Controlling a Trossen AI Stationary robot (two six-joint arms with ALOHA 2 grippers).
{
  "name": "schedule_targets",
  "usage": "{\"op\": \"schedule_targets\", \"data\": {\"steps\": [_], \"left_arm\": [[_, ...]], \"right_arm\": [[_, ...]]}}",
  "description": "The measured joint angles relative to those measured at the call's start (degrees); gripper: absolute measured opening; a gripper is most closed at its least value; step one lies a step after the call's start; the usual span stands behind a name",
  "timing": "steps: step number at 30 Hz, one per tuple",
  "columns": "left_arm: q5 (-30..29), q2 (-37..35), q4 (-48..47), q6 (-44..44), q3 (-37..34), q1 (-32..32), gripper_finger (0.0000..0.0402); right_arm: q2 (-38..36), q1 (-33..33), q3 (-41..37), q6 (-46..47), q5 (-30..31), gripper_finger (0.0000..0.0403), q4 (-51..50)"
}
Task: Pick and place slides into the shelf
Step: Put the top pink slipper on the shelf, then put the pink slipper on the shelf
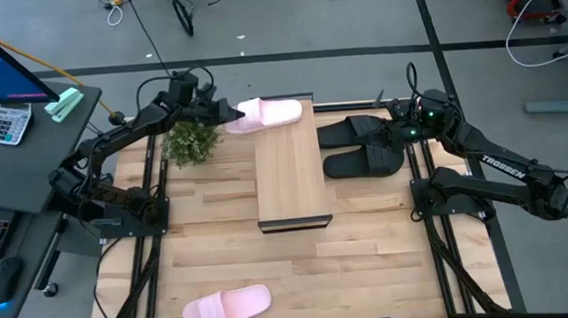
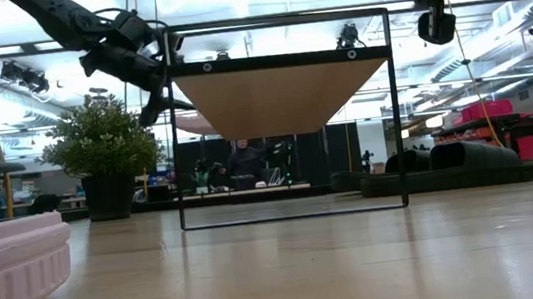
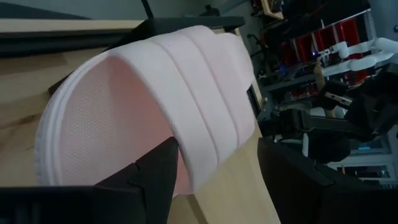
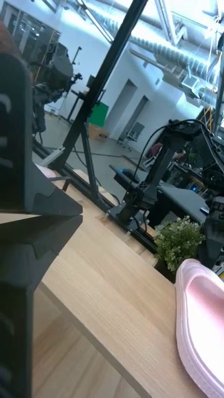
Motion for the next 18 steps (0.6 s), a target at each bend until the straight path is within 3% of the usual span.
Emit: {"op": "schedule_targets", "data": {"steps": [18], "left_arm": [[0.23, 0.00, -1.19, 0.03, -0.07, 0.83, 0.0234]], "right_arm": [[0.00, 0.02, 0.02, 0.02, -0.02, 0.0014, -0.02]]}}
